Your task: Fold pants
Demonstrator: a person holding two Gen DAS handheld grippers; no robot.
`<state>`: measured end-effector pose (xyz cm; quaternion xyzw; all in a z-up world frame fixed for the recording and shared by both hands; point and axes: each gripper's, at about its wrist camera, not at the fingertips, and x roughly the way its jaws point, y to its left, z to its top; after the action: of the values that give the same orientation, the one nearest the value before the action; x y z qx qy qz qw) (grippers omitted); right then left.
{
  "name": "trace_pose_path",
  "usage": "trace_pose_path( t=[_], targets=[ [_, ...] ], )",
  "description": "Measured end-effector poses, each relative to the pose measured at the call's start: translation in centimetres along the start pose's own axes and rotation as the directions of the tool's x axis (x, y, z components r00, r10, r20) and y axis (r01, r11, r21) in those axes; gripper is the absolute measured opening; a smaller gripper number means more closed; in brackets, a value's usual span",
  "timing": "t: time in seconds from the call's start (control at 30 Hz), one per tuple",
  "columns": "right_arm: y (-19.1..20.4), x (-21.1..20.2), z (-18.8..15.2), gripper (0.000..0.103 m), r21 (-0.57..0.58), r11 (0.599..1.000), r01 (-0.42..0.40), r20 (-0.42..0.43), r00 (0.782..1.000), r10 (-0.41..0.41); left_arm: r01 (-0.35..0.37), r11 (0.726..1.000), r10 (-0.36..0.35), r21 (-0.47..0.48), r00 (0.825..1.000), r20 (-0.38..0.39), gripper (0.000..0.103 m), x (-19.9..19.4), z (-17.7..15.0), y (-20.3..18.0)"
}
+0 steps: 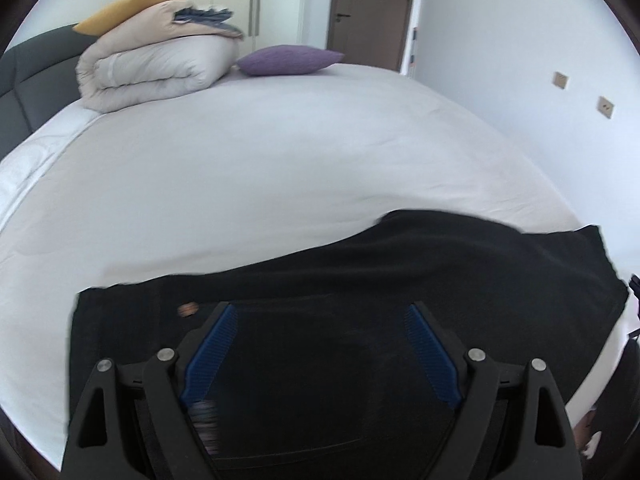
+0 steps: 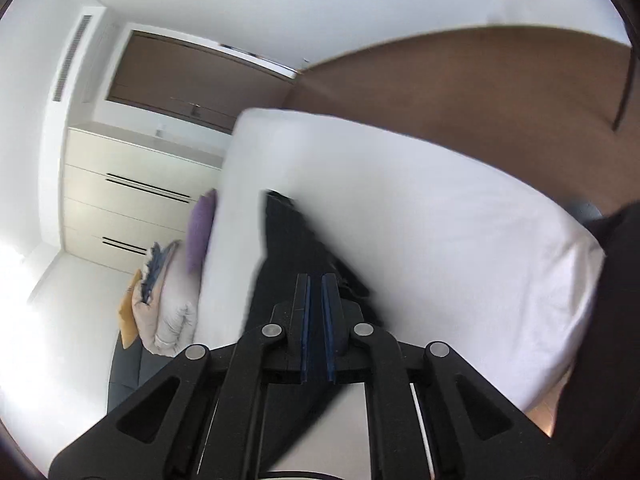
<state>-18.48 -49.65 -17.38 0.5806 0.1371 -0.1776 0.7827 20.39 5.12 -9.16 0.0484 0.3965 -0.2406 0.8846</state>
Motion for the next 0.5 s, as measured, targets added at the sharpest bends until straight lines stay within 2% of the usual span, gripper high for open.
trace_pose_path(
  t=[0.1,0.13,0.2,0.27,0.33,0.4,0.43,0.47,0.5],
  targets=[
    [5.8,2.9,-2.0,0.009,-0.093,0.989,-0.113,-0.104,0.989,0.103,0.067,0.998,-0.067,0.012,0.998,-0.015,0.089,1.7,0.9,-4.0],
    [7.5,4.9,-3.2,0.010,-0.120,0.978,-0.168,-0.185,0.972,0.144,0.092,0.996,-0.091,0.014,0.995,-0.028,0.091,2.5,1.0,-5.2],
    [8.6,8.4,-4.3,0.010,-0.113,0.968,-0.223,-0.305,0.935,0.180,0.120,0.993,-0.121,-0.016,0.989,-0.083,0.091,4.8,0.6,-6.9],
    [8.4,11.4,-5.6,0.010,-0.084,0.977,-0.196,-0.374,0.915,0.152,0.105,0.993,-0.112,-0.047,0.980,-0.163,0.091,6.9,-0.6,-7.8],
    [6.8,14.3,-7.0,0.010,-0.054,0.989,-0.138,-0.446,0.890,0.100,0.071,0.997,-0.070,0.000,0.980,-0.184,0.091,7.5,-2.1,-8.6],
    [4.4,14.5,-7.6,0.005,-0.073,0.994,-0.084,-0.435,0.899,0.044,0.048,0.997,-0.038,0.054,0.986,-0.165,0.092,6.9,-3.1,-9.1],
    [2.8,13.1,-6.9,0.004,-0.031,0.991,-0.134,-0.408,0.906,0.109,0.054,0.998,-0.046,0.045,0.986,-0.163,0.092,6.5,-3.5,-8.8],
    [0.8,10.8,-6.8,0.004,-0.018,0.989,-0.145,-0.386,0.914,0.127,0.058,0.998,-0.052,0.039,0.986,-0.159,0.092,6.2,-3.8,-8.6],
    [-0.2,8.8,-5.7,0.004,-0.027,0.991,-0.130,-0.343,0.933,0.113,0.061,0.998,-0.055,0.033,0.986,-0.155,0.092,5.9,-4.1,-8.3]
  ],
)
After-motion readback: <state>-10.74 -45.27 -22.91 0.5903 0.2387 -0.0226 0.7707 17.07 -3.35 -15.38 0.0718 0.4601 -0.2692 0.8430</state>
